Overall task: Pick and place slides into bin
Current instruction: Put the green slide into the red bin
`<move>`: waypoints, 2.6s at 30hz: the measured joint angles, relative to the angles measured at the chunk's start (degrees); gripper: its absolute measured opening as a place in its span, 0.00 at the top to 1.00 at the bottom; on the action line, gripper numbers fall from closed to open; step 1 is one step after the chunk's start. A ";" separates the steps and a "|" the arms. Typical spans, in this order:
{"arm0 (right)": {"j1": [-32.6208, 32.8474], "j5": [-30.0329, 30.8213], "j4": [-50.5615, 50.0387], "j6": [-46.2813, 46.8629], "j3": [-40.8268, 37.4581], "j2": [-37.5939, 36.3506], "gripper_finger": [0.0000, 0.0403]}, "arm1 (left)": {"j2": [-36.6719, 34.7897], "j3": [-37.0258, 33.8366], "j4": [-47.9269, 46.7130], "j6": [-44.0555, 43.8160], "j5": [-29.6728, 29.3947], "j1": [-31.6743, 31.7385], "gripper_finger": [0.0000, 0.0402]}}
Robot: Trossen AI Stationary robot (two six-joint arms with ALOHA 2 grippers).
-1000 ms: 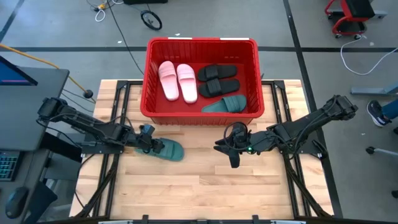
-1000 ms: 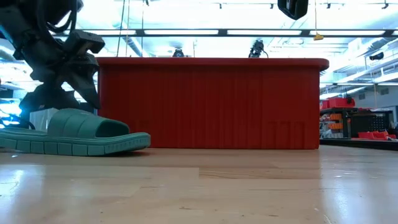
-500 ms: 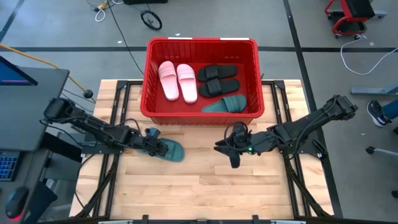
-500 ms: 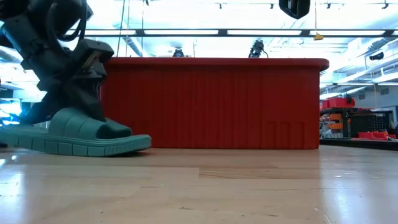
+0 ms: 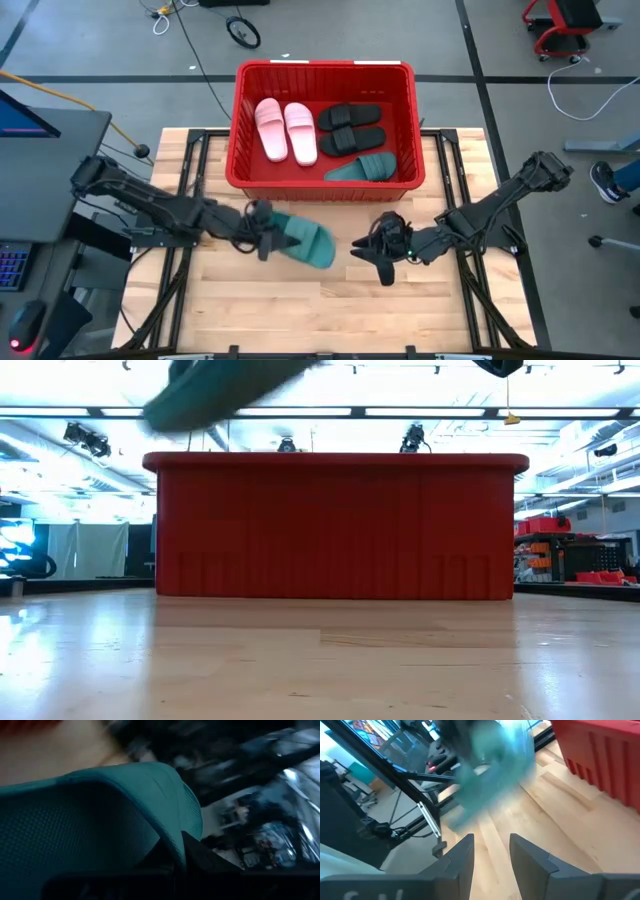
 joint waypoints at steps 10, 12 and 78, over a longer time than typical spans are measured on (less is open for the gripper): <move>2.73 1.70 -3.26 3.48 -0.02 0.00 0.68 | -0.02 28.73 -11.18 32.02 -0.91 10.45 0.97; 3.10 1.98 -3.26 3.45 -0.02 0.00 0.68 | 0.04 32.70 -15.74 33.97 -0.92 14.05 0.97; 3.37 9.96 -6.16 3.48 -0.02 0.00 0.68 | 22.51 -0.01 -0.19 -1.55 19.72 44.58 0.56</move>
